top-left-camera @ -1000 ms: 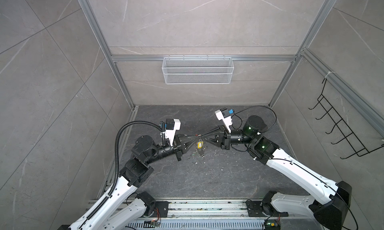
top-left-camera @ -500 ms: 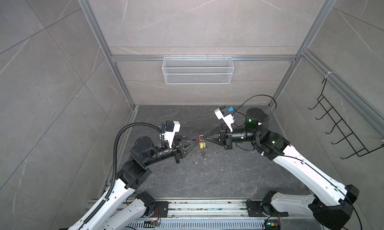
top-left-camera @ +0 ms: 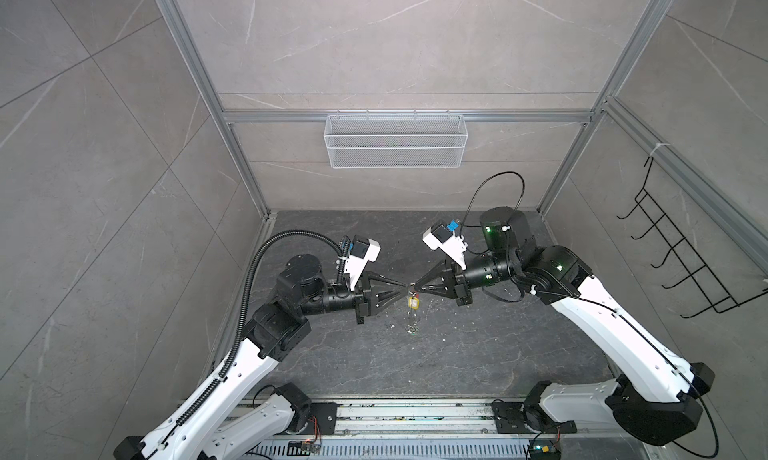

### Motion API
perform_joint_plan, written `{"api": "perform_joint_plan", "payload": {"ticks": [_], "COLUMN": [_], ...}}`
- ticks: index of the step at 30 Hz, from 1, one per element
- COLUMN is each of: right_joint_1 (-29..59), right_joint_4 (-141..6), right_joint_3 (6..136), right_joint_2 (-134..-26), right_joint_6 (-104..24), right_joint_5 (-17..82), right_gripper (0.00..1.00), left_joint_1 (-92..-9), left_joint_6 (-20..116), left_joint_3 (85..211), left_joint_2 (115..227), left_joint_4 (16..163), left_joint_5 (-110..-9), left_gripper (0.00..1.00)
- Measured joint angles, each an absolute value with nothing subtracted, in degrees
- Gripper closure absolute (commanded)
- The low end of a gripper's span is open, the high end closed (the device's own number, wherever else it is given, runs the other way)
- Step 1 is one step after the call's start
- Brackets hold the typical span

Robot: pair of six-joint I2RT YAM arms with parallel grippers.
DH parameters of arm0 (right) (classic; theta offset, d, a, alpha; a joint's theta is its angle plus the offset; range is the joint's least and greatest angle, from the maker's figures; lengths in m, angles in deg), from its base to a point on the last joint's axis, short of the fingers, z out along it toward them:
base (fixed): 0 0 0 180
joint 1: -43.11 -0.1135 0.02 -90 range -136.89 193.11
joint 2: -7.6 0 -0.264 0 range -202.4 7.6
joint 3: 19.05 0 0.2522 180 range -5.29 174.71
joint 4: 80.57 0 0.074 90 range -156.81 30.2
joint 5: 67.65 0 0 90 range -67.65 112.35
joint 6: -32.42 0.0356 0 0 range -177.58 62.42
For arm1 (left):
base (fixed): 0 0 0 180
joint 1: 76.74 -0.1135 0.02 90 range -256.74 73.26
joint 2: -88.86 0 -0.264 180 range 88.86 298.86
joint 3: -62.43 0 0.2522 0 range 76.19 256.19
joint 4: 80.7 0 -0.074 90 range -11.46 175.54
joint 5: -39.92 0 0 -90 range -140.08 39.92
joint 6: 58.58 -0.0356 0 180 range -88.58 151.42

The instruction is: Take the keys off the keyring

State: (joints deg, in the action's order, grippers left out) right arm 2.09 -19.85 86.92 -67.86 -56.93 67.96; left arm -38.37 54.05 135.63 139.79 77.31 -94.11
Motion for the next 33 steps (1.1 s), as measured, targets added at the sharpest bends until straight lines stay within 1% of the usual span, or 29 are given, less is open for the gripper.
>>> {"api": "perform_joint_plan", "payload": {"ticks": [11, 18, 25, 33], "right_joint_1": [2.09, 1.85, 1.81, 1.70], "right_joint_4": [-16.76, -16.63, -18.01, -25.48], "right_joint_3": [89.34, 89.56, 89.48, 84.69], "right_joint_2": [-69.74, -70.09, -70.09, -68.82], "right_joint_6": [-58.31, -58.51, -57.72, -53.35], "right_joint_5": [67.98, 68.20, 68.22, 69.11], "right_gripper": [1.00, 1.00, 1.00, 1.00], "left_joint_1": [-38.37, -38.37, -38.37, -38.37], "left_joint_6": [53.42, 53.26, 53.28, 54.60], "left_joint_3": [136.68, 137.03, 137.03, 134.73], "left_joint_2": [142.59, 143.33, 143.31, 142.66], "left_joint_4": [76.50, 76.74, 77.24, 81.42], "left_joint_5": [-96.10, -97.46, -97.81, -96.97], "left_gripper": [0.85, 1.00, 1.00, 1.00]}}
